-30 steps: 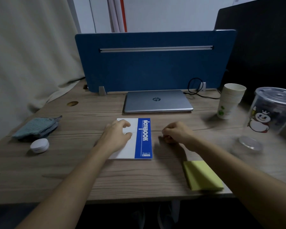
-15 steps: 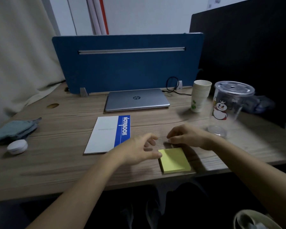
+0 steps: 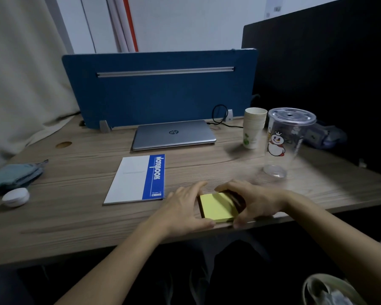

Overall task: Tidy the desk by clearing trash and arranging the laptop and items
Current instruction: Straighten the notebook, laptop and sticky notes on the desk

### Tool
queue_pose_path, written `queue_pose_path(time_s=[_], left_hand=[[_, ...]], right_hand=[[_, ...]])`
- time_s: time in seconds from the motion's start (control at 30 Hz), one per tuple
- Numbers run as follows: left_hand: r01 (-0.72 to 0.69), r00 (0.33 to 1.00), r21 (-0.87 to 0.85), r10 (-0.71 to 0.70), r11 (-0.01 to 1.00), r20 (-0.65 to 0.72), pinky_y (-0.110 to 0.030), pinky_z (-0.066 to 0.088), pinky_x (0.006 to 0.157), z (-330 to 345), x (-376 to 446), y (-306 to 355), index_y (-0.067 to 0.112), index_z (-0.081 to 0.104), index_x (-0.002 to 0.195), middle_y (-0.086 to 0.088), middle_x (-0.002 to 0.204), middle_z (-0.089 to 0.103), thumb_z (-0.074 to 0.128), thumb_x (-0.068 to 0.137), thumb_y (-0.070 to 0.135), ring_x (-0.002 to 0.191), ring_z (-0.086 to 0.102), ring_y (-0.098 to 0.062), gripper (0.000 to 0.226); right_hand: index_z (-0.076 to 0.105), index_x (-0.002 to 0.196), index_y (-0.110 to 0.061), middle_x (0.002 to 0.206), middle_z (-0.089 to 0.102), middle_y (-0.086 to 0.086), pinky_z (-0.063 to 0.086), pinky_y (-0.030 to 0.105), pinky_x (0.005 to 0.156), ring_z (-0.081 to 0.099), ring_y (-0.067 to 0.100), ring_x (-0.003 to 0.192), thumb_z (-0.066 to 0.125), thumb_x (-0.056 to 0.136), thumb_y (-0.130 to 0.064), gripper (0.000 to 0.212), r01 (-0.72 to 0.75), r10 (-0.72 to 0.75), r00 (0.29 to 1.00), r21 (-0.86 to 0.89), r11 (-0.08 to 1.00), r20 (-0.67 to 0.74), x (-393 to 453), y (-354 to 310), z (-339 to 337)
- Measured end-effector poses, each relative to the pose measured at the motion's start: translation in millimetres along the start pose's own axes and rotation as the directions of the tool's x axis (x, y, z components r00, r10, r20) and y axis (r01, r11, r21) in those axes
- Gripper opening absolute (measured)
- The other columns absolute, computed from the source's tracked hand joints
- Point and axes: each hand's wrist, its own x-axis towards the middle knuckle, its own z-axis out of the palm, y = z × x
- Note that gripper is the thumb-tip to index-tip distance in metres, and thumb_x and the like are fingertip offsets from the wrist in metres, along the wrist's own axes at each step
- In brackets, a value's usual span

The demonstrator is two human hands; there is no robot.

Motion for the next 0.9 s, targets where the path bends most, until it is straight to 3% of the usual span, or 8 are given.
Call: queue_pose_path(time_s=[0.07, 0.2, 0.3, 0.57, 0.73, 0.9], left_hand=[[-0.003, 1.0, -0.028, 0.002, 1.0, -0.016, -0.037, 0.032, 0.106, 0.3, 2.6, -0.9, 0.043, 0.01, 0.148, 0.012, 0.141, 0.045, 0.065, 0.064, 0.072, 0.129, 0.037, -0.012, 0.104], [0.016, 1.0, -0.134, -0.018, 0.991, -0.014, -0.037, 0.035, 0.105, 0.4, 9.6, -3.7, 0.045, 0.011, 0.147, 0.015, 0.139, 0.046, 0.067, 0.062, 0.069, 0.128, 0.038, -0.009, 0.104], [0.019, 1.0, -0.19, -0.02, 0.982, -0.005, -0.041, 0.037, 0.106, -0.4, 17.3, -4.3, 0.045, 0.014, 0.146, 0.013, 0.139, 0.047, 0.068, 0.062, 0.068, 0.127, 0.041, -0.009, 0.103], [-0.025, 1.0, -0.234, 0.022, 0.972, -0.014, -0.033, 0.04, 0.1, 7.3, 39.0, 6.1, 0.047, 0.018, 0.144, 0.016, 0.135, 0.049, 0.071, 0.06, 0.069, 0.12, 0.045, -0.004, 0.102], [-0.038, 0.999, -0.263, 0.03, 0.964, -0.032, -0.032, 0.039, 0.099, 10.9, 47.0, 7.7, 0.044, 0.021, 0.145, 0.014, 0.136, 0.049, 0.073, 0.06, 0.064, 0.12, 0.046, -0.006, 0.101], [-0.029, 0.999, -0.284, 0.019, 0.958, -0.038, -0.031, 0.04, 0.097, 4.4, 48.5, -2.7, 0.046, 0.021, 0.144, 0.015, 0.136, 0.048, 0.075, 0.063, 0.061, 0.118, 0.046, -0.003, 0.099]], right_hand=[[0.036, 0.144, -0.024, 0.132, 0.046, -0.002, 0.037, 0.025, 0.101, 0.041, 0.012, 0.12, 0.087, 0.067, -0.033, 0.093, 0.007, -0.007, 0.999, 0.003, 1.0, -0.041, 1.9, 1.2, 1.7], [0.033, 0.146, -0.028, 0.128, 0.048, -0.004, 0.036, 0.003, 0.088, 0.045, 0.008, 0.113, 0.086, 0.069, -0.031, 0.093, -0.002, 0.008, 0.997, 0.078, 0.997, -0.081, 6.1, 7.1, 1.5], [0.033, 0.145, -0.03, 0.127, 0.049, -0.003, 0.042, 0.009, 0.089, 0.05, 0.01, 0.112, 0.085, 0.071, -0.026, 0.091, -0.001, 0.013, 0.996, 0.133, 0.991, -0.089, 7.4, 12.0, -0.5], [0.034, 0.142, -0.034, 0.13, 0.049, -0.004, 0.045, 0.021, 0.097, 0.051, 0.009, 0.117, 0.084, 0.071, -0.03, 0.088, -0.036, 0.057, 0.993, 0.2, 0.979, -0.104, -1.8, 29.7, -6.9], [0.034, 0.142, -0.036, 0.131, 0.047, -0.009, 0.041, 0.008, 0.09, 0.049, 0.004, 0.116, 0.084, 0.07, -0.033, 0.088, -0.043, 0.068, 0.99, 0.19, 0.981, -0.127, 0.9, 36.0, -6.3], [0.032, 0.142, -0.04, 0.133, 0.047, -0.011, 0.042, 0.013, 0.092, 0.047, 0.002, 0.116, 0.083, 0.068, -0.037, 0.09, -0.036, 0.061, 0.989, 0.174, 0.984, -0.135, 9.2, 36.5, -7.6]])
